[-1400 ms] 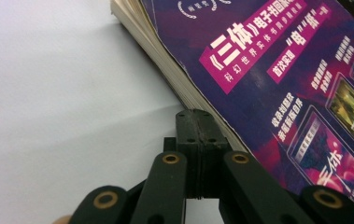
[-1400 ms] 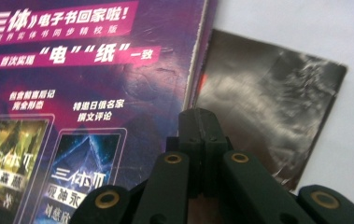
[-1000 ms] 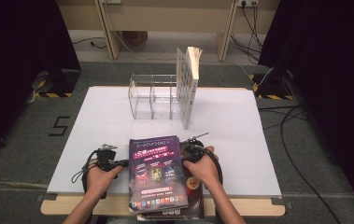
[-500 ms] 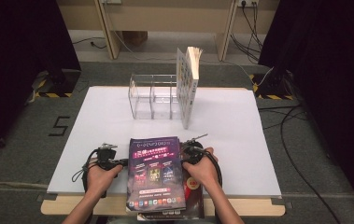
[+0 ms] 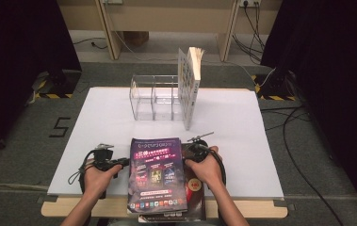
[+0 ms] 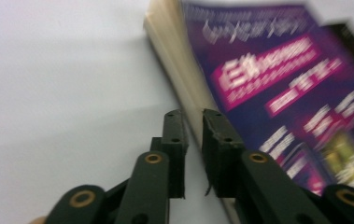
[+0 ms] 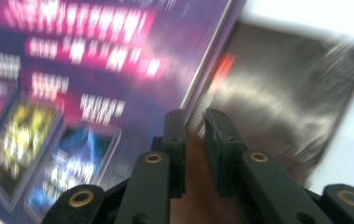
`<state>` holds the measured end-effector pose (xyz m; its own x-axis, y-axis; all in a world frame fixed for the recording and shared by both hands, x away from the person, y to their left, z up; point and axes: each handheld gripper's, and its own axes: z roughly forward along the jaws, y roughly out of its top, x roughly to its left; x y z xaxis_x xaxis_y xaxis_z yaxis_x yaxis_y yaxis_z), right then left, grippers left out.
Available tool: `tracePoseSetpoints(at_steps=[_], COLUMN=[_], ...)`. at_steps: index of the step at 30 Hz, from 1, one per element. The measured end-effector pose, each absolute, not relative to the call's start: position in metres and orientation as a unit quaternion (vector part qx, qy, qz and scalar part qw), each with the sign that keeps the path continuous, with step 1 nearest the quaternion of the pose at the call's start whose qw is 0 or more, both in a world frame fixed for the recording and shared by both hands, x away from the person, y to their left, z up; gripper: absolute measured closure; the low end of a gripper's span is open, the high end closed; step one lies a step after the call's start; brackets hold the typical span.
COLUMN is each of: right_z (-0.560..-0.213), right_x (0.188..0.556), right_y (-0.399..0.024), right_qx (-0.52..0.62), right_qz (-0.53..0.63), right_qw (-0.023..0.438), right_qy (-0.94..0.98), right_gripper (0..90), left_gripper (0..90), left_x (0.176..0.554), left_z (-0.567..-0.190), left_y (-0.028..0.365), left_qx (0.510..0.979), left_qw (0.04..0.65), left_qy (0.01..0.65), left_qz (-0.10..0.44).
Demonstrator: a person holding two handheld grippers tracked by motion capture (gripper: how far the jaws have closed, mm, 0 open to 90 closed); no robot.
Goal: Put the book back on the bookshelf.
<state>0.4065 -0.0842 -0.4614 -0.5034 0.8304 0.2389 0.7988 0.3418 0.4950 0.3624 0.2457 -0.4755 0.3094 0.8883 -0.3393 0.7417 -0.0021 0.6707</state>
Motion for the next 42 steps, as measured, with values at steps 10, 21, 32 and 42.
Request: tracePoseSetpoints(at_steps=[10, 21, 32, 42], right_z=[-0.450, -0.457, -0.460, -0.468], right_x=[0.440, 0.458, 0.467, 0.472], right_y=[-0.078, -0.071, -0.072, -0.081], right_qx=[0.519, 0.530, 0.545, 0.564], right_qz=[0.337, 0.343, 0.343, 0.332], right_qw=[0.067, 0.071, 0.067, 0.057], right_qy=[0.783, 0.772, 0.762, 0.754], right_gripper=[71.3, 65.1, 60.7, 54.8], left_gripper=[72.3, 77.1, 79.6, 79.5], left_x=[0.367, 0.374, 0.379, 0.379], left_z=[-0.477, -0.481, -0.476, -0.474], left_y=[0.242, 0.237, 0.222, 0.215], left_qx=[0.703, 0.706, 0.728, 0.737], left_qw=[0.406, 0.399, 0.385, 0.375], left_qy=[0.579, 0.583, 0.561, 0.555], left_qz=[0.077, 0.063, 0.081, 0.092])
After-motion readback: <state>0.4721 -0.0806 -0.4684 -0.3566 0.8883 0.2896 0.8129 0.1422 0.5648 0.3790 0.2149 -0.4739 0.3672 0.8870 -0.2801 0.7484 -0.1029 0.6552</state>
